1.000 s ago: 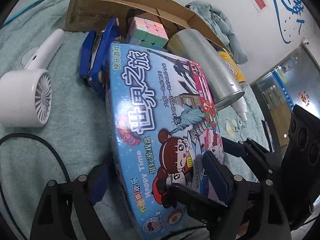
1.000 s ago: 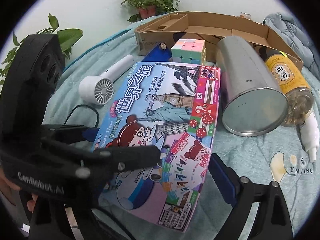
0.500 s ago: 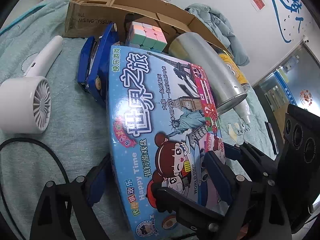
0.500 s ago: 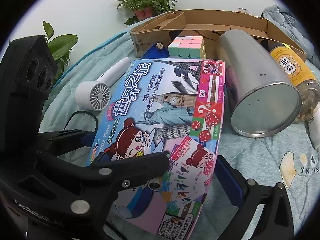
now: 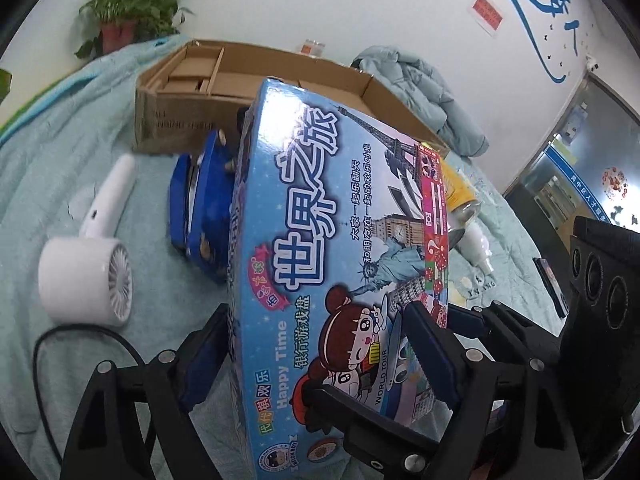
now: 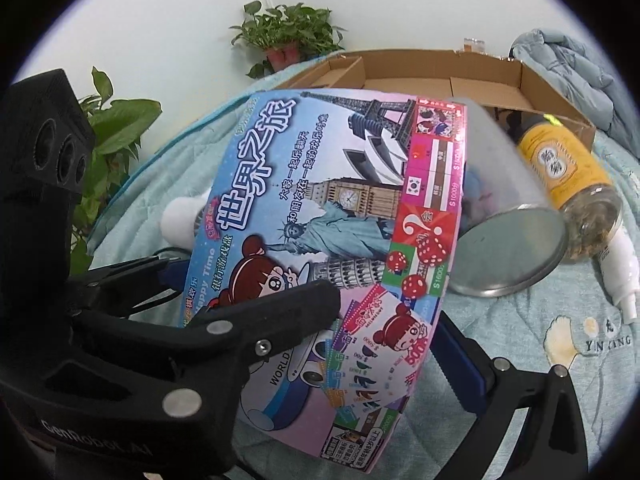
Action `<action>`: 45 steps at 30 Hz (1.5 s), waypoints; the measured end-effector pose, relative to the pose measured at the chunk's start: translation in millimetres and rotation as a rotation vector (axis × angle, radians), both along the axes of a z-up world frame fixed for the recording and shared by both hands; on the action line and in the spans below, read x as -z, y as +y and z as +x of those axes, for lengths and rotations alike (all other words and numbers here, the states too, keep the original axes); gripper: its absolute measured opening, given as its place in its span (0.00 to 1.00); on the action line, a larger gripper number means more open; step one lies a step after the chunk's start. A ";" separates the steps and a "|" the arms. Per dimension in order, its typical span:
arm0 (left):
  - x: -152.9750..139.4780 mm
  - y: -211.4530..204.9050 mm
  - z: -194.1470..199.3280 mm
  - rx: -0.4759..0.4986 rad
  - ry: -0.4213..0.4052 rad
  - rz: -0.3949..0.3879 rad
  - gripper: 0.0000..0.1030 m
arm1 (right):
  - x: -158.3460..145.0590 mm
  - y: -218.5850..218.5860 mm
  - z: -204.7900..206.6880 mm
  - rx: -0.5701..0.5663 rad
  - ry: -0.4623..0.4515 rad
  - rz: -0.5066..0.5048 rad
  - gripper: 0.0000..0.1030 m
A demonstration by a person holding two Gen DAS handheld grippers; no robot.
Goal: Organize rigid objects
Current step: 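Grasp the blue-and-pink game box with the right tool and lift, then lower the game box into the cardboard box and open the right tool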
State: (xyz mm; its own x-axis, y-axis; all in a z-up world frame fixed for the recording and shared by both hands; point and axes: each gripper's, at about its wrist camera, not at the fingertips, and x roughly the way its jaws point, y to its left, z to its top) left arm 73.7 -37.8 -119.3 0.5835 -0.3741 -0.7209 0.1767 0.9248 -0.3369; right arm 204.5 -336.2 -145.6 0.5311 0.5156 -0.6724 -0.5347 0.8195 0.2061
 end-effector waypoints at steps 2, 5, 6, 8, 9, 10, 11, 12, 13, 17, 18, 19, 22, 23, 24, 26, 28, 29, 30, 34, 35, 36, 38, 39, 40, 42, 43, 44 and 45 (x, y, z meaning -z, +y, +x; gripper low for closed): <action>-6.9 -0.4 0.4 0.001 -0.020 -0.001 0.81 | 0.3 -1.0 -4.1 0.004 -0.023 0.004 0.98; -17.2 -1.7 3.3 0.006 -0.042 -0.001 0.81 | 2.8 -2.8 -8.5 0.007 -0.043 0.004 0.98; -19.6 -1.7 4.7 0.006 -0.045 -0.003 0.81 | 3.9 -3.3 -9.1 0.009 -0.048 0.004 0.98; -25.7 -3.2 8.9 0.007 -0.056 -0.006 0.81 | 5.3 -3.0 -9.7 0.012 -0.057 0.002 0.98; -28.7 -3.3 10.8 0.008 -0.061 -0.006 0.81 | 6.1 -3.3 -10.3 0.012 -0.059 0.001 0.98; -33.7 -2.7 14.0 0.007 -0.066 -0.008 0.81 | 5.6 -3.9 -9.7 0.014 -0.064 0.001 0.98; -37.0 -1.5 15.8 0.006 -0.072 -0.009 0.81 | 5.1 -3.9 -9.3 0.015 -0.070 0.002 0.98; -42.7 -1.2 18.8 0.006 -0.082 -0.010 0.81 | 5.5 -4.3 -10.1 0.015 -0.075 0.003 0.98; -47.2 -1.5 21.5 0.005 -0.089 -0.009 0.81 | 4.0 -3.2 -9.4 0.017 -0.085 0.005 0.98; -68.4 0.0 36.6 0.001 -0.118 -0.006 0.81 | -0.6 -2.2 -2.3 0.016 -0.103 0.011 0.98; -73.3 -0.1 41.2 0.000 -0.124 -0.005 0.81 | -1.9 -1.0 -0.1 0.016 -0.108 0.012 0.98; -77.4 1.0 46.2 -0.001 -0.129 -0.004 0.81 | -3.5 -0.4 1.3 0.015 -0.113 0.015 0.98; -90.5 2.5 62.4 0.009 -0.147 0.007 0.81 | -11.6 1.6 11.7 0.017 -0.131 0.018 0.98; -94.7 2.5 67.5 0.012 -0.151 0.011 0.81 | -14.9 2.5 17.1 0.018 -0.131 0.020 0.98; -98.1 2.8 72.5 0.014 -0.154 0.014 0.81 | -16.8 3.0 21.1 0.019 -0.133 0.023 0.98; -103.2 2.8 87.1 0.021 -0.158 0.018 0.81 | -21.1 5.2 30.8 0.025 -0.136 0.025 0.98; -107.9 2.4 101.7 0.023 -0.155 0.028 0.81 | -24.5 6.9 42.8 0.025 -0.130 0.029 0.98; -109.1 1.4 105.1 0.023 -0.155 0.032 0.81 | -25.7 8.0 49.5 0.023 -0.128 0.029 0.98; -110.3 1.4 112.0 0.020 -0.156 0.039 0.81 | -26.5 8.8 54.9 0.020 -0.124 0.029 0.98; -119.2 3.0 148.0 -0.001 -0.165 0.062 0.81 | -31.3 17.9 88.1 -0.025 -0.106 0.013 0.98; -122.5 4.6 158.9 -0.009 -0.165 0.059 0.81 | -34.7 20.7 99.4 -0.032 -0.105 0.012 0.98; -125.1 6.1 168.4 -0.012 -0.168 0.056 0.81 | -38.2 22.1 107.3 -0.036 -0.107 0.010 0.98; -130.7 10.0 190.5 -0.019 -0.171 0.059 0.81 | -45.4 26.3 123.4 -0.045 -0.116 0.007 0.98; -134.1 9.9 201.6 -0.019 -0.170 0.068 0.81 | -47.7 28.7 131.1 -0.050 -0.113 0.008 0.98; -136.8 10.0 210.7 -0.020 -0.166 0.074 0.81 | -50.2 31.0 140.7 -0.054 -0.104 0.009 0.98; -141.0 9.8 228.9 -0.027 -0.156 0.087 0.81 | -53.0 34.1 157.6 -0.069 -0.085 0.011 0.98; -141.2 9.2 239.6 -0.020 -0.145 0.088 0.80 | -53.9 33.7 164.0 -0.074 -0.078 0.008 0.98; -140.2 9.0 250.0 -0.019 -0.130 0.083 0.79 | -53.5 35.8 173.8 -0.074 -0.068 -0.010 0.98; -138.6 8.2 260.2 -0.018 -0.115 0.078 0.79 | -52.6 37.8 180.6 -0.073 -0.064 -0.024 0.98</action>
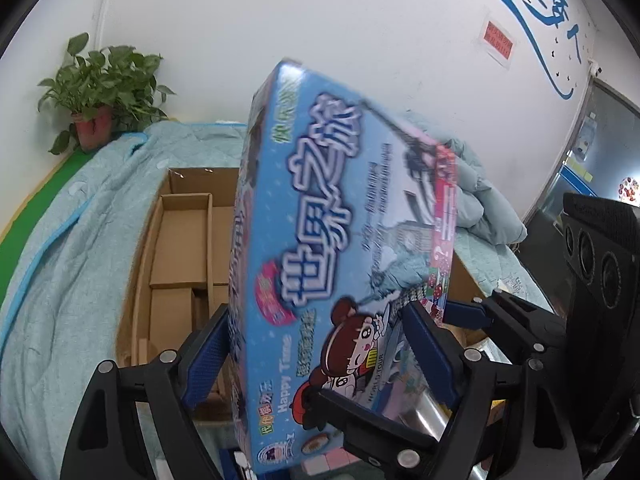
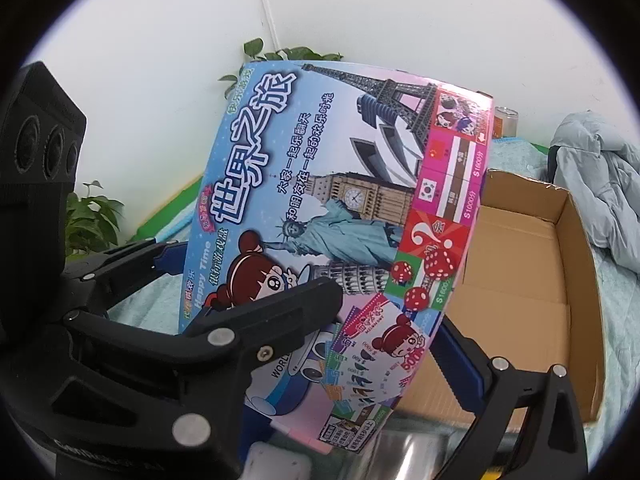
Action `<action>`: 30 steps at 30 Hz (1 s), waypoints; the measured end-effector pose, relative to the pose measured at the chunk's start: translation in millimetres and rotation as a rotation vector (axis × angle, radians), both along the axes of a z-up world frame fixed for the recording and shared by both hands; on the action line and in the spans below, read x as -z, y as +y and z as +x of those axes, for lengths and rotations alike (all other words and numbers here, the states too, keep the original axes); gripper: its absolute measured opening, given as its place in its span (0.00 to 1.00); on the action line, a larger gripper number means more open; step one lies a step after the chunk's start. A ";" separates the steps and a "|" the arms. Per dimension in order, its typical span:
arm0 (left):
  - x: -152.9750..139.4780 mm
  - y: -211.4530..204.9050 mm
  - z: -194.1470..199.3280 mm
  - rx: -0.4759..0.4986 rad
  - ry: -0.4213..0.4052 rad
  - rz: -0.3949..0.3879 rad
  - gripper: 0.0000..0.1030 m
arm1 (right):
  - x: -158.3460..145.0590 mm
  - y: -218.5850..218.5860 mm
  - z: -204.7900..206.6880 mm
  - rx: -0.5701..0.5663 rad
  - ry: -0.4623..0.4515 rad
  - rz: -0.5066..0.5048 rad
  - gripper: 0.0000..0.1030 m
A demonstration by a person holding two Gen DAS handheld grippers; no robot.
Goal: Organize rigid objects
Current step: 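Lower the game box into the cardboard box and open the right tool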
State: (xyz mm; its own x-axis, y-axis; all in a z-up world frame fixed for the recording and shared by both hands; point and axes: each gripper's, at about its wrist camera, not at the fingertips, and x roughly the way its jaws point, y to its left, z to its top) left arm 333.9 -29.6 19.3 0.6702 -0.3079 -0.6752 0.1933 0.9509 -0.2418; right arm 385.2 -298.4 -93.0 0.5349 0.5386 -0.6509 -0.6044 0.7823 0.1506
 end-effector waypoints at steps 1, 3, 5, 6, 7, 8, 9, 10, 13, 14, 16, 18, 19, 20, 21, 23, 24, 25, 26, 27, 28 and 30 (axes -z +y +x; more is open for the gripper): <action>1.6 -1.4 8.3 -0.002 0.009 -0.006 0.79 | 1.6 1.0 8.6 -0.002 0.004 -0.011 0.98; 6.9 0.7 25.3 -0.001 0.024 -0.003 0.79 | 8.7 2.0 22.0 -0.011 0.039 -0.012 0.98; 15.2 -1.8 34.7 0.000 0.049 -0.005 0.79 | 16.7 2.1 32.5 -0.012 0.074 -0.013 0.98; 19.8 -3.2 39.4 0.000 0.064 -0.008 0.78 | 20.7 2.4 36.6 -0.012 0.088 -0.017 0.98; 24.9 -4.7 43.0 0.000 0.083 -0.007 0.78 | 26.2 3.0 41.4 -0.011 0.106 -0.023 0.98; 30.8 -6.2 45.9 -0.001 0.101 -0.007 0.77 | 30.4 3.7 44.5 -0.012 0.122 -0.026 0.98; 35.2 -7.1 50.4 -0.001 0.116 -0.006 0.77 | 35.2 4.7 47.8 -0.013 0.143 -0.032 0.98; 40.8 -6.8 54.1 -0.002 0.134 -0.005 0.75 | 39.8 6.5 49.9 -0.014 0.167 -0.042 0.97; 49.9 -8.0 62.2 -0.010 0.160 0.021 0.69 | 51.5 11.0 61.8 -0.023 0.235 -0.067 0.96; 52.7 -7.1 64.4 -0.012 0.165 0.032 0.68 | 55.2 13.0 63.8 -0.028 0.263 -0.077 0.93; 57.4 -5.8 65.3 -0.026 0.170 0.043 0.66 | 59.0 16.2 65.5 -0.035 0.293 -0.087 0.90; 59.6 -4.0 63.7 -0.048 0.172 0.071 0.62 | 61.2 19.4 66.0 -0.039 0.303 -0.108 0.84; 64.0 -1.2 61.6 -0.063 0.174 0.090 0.58 | 62.7 19.7 67.3 -0.039 0.310 -0.116 0.80; 68.6 2.7 60.1 -0.079 0.180 0.109 0.53 | 64.2 20.9 68.4 -0.040 0.319 -0.121 0.76; 73.3 6.7 58.9 -0.087 0.185 0.121 0.47 | 66.3 21.6 69.6 -0.036 0.334 -0.128 0.74; 80.5 11.5 56.4 -0.084 0.206 0.139 0.40 | 73.2 23.0 72.8 -0.020 0.375 -0.148 0.63; 85.4 13.4 57.4 -0.068 0.208 0.129 0.35 | 78.2 22.9 75.2 -0.015 0.397 -0.155 0.60; 89.8 13.0 56.8 -0.036 0.219 0.106 0.30 | 86.5 24.2 77.3 -0.008 0.423 -0.179 0.50; 91.5 11.0 54.1 -0.023 0.225 0.094 0.26 | 89.7 24.3 78.1 -0.007 0.433 -0.178 0.48; 90.0 9.5 50.4 -0.028 0.214 0.099 0.26 | 87.8 24.7 77.5 -0.010 0.428 -0.184 0.48; 89.7 9.9 48.7 -0.029 0.209 0.113 0.26 | 85.9 25.6 76.4 -0.012 0.418 -0.192 0.48; 86.8 14.5 43.9 -0.049 0.196 0.122 0.26 | 84.6 26.7 76.9 -0.003 0.428 -0.189 0.48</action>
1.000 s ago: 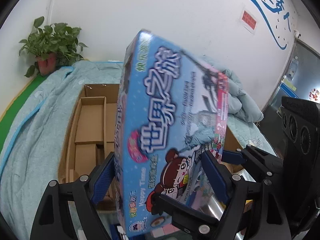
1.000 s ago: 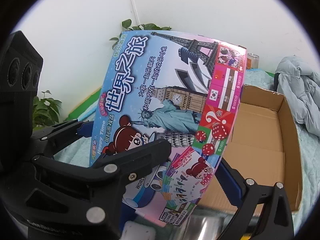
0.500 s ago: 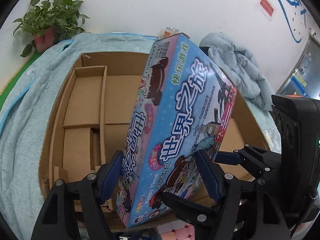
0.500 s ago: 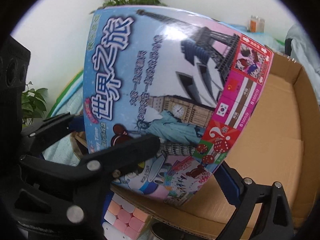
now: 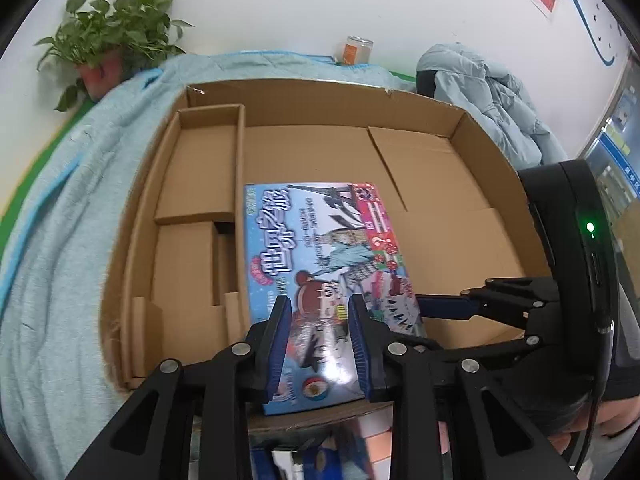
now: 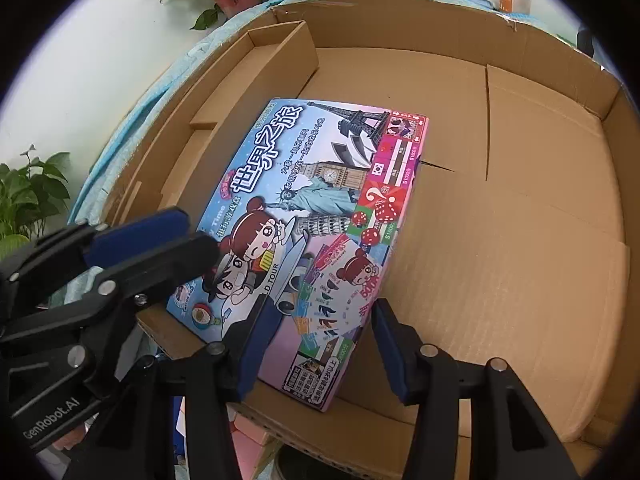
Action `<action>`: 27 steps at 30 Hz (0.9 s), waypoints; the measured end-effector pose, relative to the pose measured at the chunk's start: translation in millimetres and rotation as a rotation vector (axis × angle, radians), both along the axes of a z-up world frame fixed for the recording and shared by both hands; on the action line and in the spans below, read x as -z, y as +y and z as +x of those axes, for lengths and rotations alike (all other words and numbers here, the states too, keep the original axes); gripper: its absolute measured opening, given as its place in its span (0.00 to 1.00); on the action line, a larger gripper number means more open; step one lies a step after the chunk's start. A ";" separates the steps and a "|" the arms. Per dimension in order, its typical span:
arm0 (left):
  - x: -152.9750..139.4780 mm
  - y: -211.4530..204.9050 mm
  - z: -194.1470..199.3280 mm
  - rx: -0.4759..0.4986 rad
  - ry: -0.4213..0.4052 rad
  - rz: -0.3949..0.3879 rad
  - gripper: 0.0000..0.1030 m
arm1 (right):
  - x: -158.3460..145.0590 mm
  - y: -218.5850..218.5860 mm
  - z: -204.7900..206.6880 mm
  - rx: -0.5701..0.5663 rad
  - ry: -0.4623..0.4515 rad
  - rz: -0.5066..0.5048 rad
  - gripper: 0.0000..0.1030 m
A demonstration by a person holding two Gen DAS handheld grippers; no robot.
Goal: Organize rigid objects
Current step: 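Lower the game box into the cardboard box and open the right tool, then move the right tool to the silver metal canister and grasp it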
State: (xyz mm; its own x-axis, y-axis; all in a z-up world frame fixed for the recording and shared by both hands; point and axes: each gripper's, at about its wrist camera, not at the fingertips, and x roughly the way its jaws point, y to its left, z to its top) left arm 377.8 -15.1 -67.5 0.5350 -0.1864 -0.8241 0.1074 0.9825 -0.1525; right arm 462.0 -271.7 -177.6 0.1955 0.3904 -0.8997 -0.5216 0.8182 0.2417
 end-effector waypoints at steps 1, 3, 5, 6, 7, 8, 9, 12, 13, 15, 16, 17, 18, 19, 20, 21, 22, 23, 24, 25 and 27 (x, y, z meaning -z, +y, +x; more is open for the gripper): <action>-2.2 4.1 -4.0 -0.014 -0.011 -0.008 0.26 | -1.2 0.3 0.5 0.007 0.005 0.005 0.48; -8.0 10.6 -12.9 -0.027 -0.034 -0.013 0.26 | -4.2 -1.8 0.4 0.025 0.011 0.019 0.49; -16.6 16.2 -25.1 -0.042 -0.069 0.003 0.31 | -12.7 -13.2 -1.8 0.058 -0.021 0.052 0.49; -22.5 20.2 -34.7 -0.048 -0.090 0.008 0.33 | -21.4 -13.1 -9.8 0.072 -0.061 0.059 0.52; -29.4 22.4 -45.0 -0.057 -0.124 0.013 0.46 | -33.3 -14.7 -22.1 0.091 -0.138 0.054 0.68; -36.2 26.9 -56.1 -0.066 -0.150 0.014 0.68 | -43.7 -20.1 -32.0 0.112 -0.206 0.054 0.88; -42.6 30.1 -66.0 -0.080 -0.186 0.013 0.81 | -56.9 -27.4 -46.0 0.142 -0.286 0.059 0.92; -62.9 35.1 -96.2 -0.136 -0.326 0.027 0.99 | -76.9 -50.5 -71.6 0.210 -0.367 0.083 1.00; -67.2 35.2 -104.3 -0.142 -0.349 0.041 0.99 | -80.8 -57.3 -82.4 0.227 -0.383 0.093 1.00; -73.1 33.7 -119.4 -0.158 -0.392 0.054 0.99 | -85.9 -61.7 -99.3 0.245 -0.411 0.091 1.00; -75.7 33.2 -127.4 -0.170 -0.412 0.050 0.99 | -88.3 -62.0 -107.9 0.251 -0.433 0.082 1.00; -77.8 32.5 -135.3 -0.177 -0.423 0.041 0.99 | -90.0 -63.6 -117.8 0.258 -0.461 0.077 1.00; -79.7 31.7 -141.7 -0.180 -0.430 0.032 0.99 | -89.9 -60.8 -127.0 0.270 -0.503 0.065 1.00; -81.9 30.9 -149.7 -0.186 -0.438 0.019 0.99 | -90.1 -61.5 -136.8 0.276 -0.539 0.051 1.00; -83.8 30.4 -157.9 -0.192 -0.444 0.005 0.98 | -89.1 -63.6 -145.9 0.269 -0.552 0.051 1.00; -86.4 31.0 -168.0 -0.196 -0.451 -0.019 0.94 | -88.6 -69.6 -150.3 0.261 -0.551 0.056 0.99; -88.4 31.3 -176.8 -0.191 -0.449 -0.059 0.62 | -87.1 -73.0 -156.5 0.258 -0.549 0.060 0.84; -88.3 29.9 -181.3 -0.162 -0.420 -0.092 0.16 | -86.2 -76.4 -161.9 0.258 -0.546 0.047 0.34; -87.2 26.8 -182.2 -0.132 -0.378 -0.102 0.06 | -84.3 -78.8 -166.6 0.261 -0.542 0.013 0.10; -86.2 22.3 -188.4 -0.129 -0.357 -0.088 0.06 | -85.9 -83.4 -172.1 0.262 -0.546 0.019 0.03; -87.5 13.9 -202.0 -0.131 -0.388 -0.056 0.16 | -87.8 -92.2 -182.7 0.261 -0.552 0.055 0.03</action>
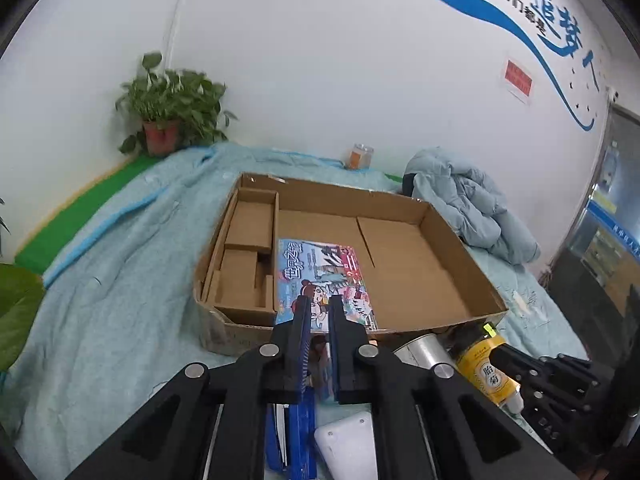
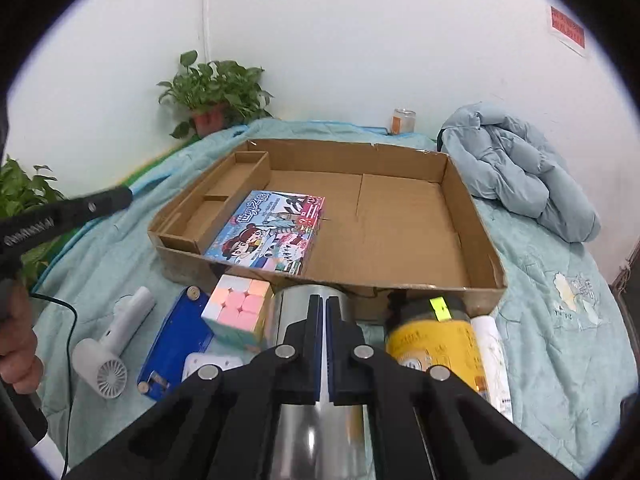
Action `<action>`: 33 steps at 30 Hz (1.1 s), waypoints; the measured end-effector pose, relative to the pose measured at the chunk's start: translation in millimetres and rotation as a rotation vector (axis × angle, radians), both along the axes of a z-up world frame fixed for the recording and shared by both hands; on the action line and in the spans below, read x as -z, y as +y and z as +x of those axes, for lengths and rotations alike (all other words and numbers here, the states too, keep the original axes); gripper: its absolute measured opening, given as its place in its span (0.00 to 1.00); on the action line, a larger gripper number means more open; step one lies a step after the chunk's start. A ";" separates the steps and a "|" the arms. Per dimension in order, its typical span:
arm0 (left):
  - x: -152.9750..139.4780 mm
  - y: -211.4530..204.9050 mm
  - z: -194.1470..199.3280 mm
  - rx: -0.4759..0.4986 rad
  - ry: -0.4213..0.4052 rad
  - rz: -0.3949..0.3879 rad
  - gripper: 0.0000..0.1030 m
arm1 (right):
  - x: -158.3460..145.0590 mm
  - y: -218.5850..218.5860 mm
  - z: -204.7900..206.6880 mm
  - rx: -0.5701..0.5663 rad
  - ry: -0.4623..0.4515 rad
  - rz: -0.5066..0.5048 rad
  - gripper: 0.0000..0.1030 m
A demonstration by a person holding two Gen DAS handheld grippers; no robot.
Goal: Organize rigid objects
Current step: 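Move the right tool to the silver metal canister and grasp it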
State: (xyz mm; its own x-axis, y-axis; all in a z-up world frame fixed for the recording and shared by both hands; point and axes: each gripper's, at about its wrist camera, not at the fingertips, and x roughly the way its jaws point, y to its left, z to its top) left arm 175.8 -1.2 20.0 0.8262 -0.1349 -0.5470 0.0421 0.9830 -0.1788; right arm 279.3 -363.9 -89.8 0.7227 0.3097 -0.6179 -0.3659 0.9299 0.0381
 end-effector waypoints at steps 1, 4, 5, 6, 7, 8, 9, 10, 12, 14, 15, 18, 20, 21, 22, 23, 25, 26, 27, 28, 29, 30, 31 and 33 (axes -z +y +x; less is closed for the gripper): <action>-0.9 -5.8 -6.8 -0.004 -0.003 0.021 0.51 | -0.5 -3.0 -5.6 -0.009 0.002 0.003 0.15; -0.2 -15.9 -23.2 -0.007 -0.014 0.000 1.00 | -1.0 -11.1 -19.7 -0.014 -0.020 0.044 0.99; 0.8 -18.2 -25.1 0.009 -0.004 -0.005 0.99 | -0.1 -13.7 -23.0 -0.017 -0.023 0.063 0.99; 2.8 -21.1 -26.4 0.026 0.014 -0.004 0.99 | 1.4 -14.5 -25.7 -0.023 -0.017 0.068 0.99; 5.1 -23.4 -28.9 0.035 0.031 0.003 0.99 | 3.8 -14.3 -27.7 -0.035 -0.009 0.069 0.99; 7.1 -24.6 -33.5 0.032 0.036 0.006 0.99 | 6.6 -14.1 -28.6 -0.044 0.001 0.070 0.99; 9.6 -25.9 -37.1 0.031 0.040 0.005 0.99 | 8.4 -14.5 -29.4 -0.050 0.011 0.074 0.99; 10.8 -26.1 -39.4 0.031 0.044 0.001 0.99 | 11.8 -15.4 -28.9 -0.059 0.029 0.086 0.99; 14.7 -24.1 -42.0 0.028 0.064 -0.014 0.99 | 18.2 -15.7 -26.1 -0.078 0.069 0.103 0.99; 20.6 -20.1 -42.0 0.024 0.092 -0.034 0.99 | 25.3 -15.2 -21.9 -0.092 0.094 0.104 0.99; 24.7 -19.5 -43.0 0.025 0.111 -0.044 0.99 | 30.0 -14.2 -19.8 -0.090 0.109 0.094 0.99; 34.5 -17.4 -44.6 0.024 0.148 -0.057 0.99 | 45.4 -10.6 -9.1 -0.080 0.186 0.070 0.99; 39.7 -17.7 -48.2 0.027 0.158 -0.064 0.99 | 54.8 -7.0 -4.1 -0.069 0.218 0.052 0.99; 41.1 -17.6 -49.2 0.030 0.160 -0.067 0.99 | 59.5 -4.2 -1.3 -0.069 0.231 0.037 0.98; 42.6 -18.5 -52.2 0.038 0.162 -0.072 0.99 | 63.2 -2.4 0.5 -0.068 0.244 0.027 0.95; 42.5 -18.3 -52.5 0.051 0.164 -0.082 0.99 | 66.9 -1.1 2.0 -0.066 0.261 0.020 0.91; 43.5 -18.8 -54.1 0.097 0.179 -0.115 0.99 | 76.3 -0.6 4.1 -0.056 0.306 0.007 0.78; 43.5 -20.2 -54.7 0.110 0.185 -0.122 0.99 | 75.3 -2.8 0.2 -0.052 0.294 0.015 0.77; 44.2 -21.8 -55.3 0.124 0.192 -0.126 0.99 | 74.2 -3.4 -4.3 -0.050 0.296 -0.001 0.77; 45.4 -24.8 -55.7 0.139 0.199 -0.127 0.99 | 72.9 -4.7 -8.9 -0.049 0.296 -0.015 0.77; 47.6 -28.8 -56.2 0.156 0.212 -0.130 0.99 | 71.2 -8.1 -17.0 -0.047 0.295 -0.019 0.77; 49.6 -32.4 -56.5 0.175 0.225 -0.135 0.99 | 70.8 -10.5 -22.4 -0.046 0.300 -0.016 0.77; 52.5 -36.8 -57.6 0.202 0.239 -0.149 0.99 | 70.4 -16.1 -31.9 -0.047 0.317 -0.004 0.77; 60.1 -46.5 -61.5 0.260 0.272 -0.188 0.99 | 71.8 -24.3 -47.4 -0.041 0.345 0.010 0.77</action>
